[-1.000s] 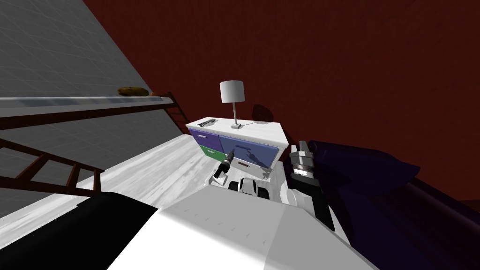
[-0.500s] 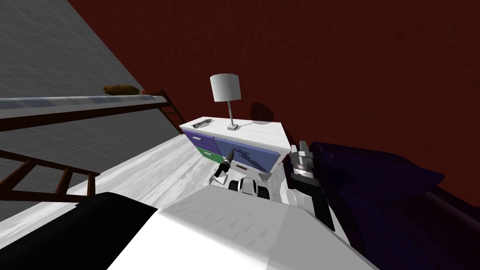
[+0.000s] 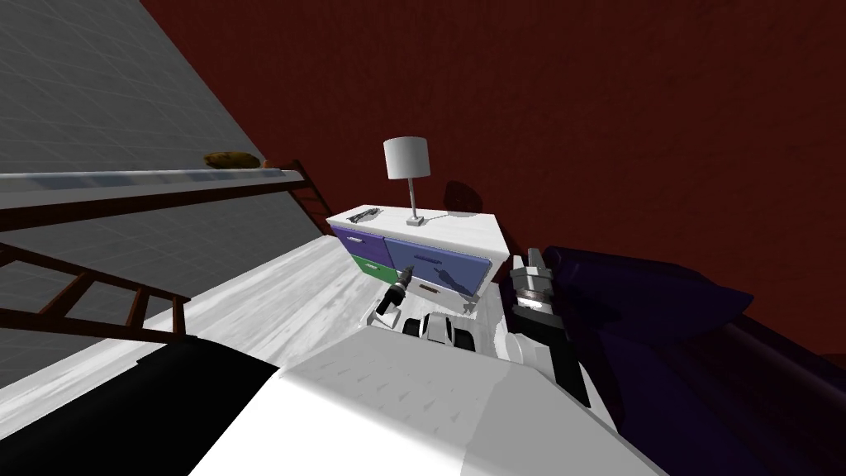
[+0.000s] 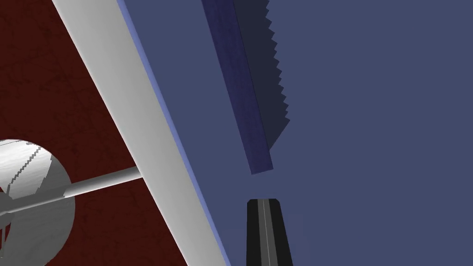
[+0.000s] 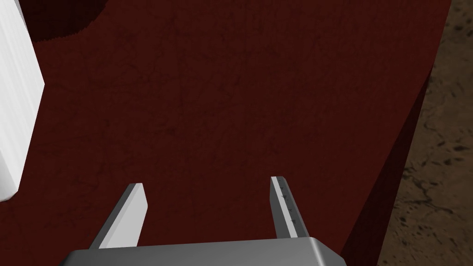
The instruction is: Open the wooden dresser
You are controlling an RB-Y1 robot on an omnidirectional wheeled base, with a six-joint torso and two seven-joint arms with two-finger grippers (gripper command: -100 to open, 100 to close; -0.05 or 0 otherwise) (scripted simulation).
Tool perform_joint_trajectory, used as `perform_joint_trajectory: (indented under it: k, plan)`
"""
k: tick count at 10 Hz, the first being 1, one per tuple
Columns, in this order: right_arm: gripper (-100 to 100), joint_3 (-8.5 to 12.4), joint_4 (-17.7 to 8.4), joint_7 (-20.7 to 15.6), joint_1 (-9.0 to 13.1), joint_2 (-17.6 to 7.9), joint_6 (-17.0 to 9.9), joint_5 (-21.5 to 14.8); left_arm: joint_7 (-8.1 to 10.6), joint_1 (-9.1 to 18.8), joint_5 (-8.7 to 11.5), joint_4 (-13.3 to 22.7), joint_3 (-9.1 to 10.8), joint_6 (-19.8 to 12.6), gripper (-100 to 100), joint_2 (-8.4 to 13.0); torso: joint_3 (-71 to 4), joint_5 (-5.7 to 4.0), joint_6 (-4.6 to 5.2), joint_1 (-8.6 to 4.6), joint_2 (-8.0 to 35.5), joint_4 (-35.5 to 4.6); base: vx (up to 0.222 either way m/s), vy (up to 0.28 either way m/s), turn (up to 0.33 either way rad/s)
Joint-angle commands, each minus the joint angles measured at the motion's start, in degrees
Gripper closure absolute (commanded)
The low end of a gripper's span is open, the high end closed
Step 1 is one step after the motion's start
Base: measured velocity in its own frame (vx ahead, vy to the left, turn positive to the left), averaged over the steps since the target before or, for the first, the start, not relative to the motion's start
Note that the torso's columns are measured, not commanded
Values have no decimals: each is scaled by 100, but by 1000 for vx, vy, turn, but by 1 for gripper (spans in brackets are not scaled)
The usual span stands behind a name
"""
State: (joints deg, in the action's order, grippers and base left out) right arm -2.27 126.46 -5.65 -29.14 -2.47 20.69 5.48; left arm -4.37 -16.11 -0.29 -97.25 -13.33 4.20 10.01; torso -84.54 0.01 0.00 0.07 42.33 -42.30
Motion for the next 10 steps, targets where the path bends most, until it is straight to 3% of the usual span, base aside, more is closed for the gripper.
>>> perform_joint_trajectory:
  k: [1, 6, 7, 10]
  plan:
    - [0, 0, 0, 0, -2, 0, 0, 0, -5, 63, -8, 85, 29, 27, -100, -33, -21, -1, 1, -10, -37, 9, 65, -36, -27]
    - [0, 0, 1, 0, -4, 0, 1, 0, -12, 151, -16, 195, 64, 55, -100, -74, 14, 2, -1, 5, 25, -6, 115, -43, -10]
    - [0, 0, 0, 0, -3, 0, 1, 0, -12, 151, -16, 194, 64, 55, 100, -74, 26, 3, 0, 7, 41, -12, 12, -3, 0]
    - [0, 0, 0, 0, 0, 0, 0, 0, -11, -8, -10, -24, -10, -8, 100, -5, 23, 0, 1, -1, 38, -10, -148, 25, 27]
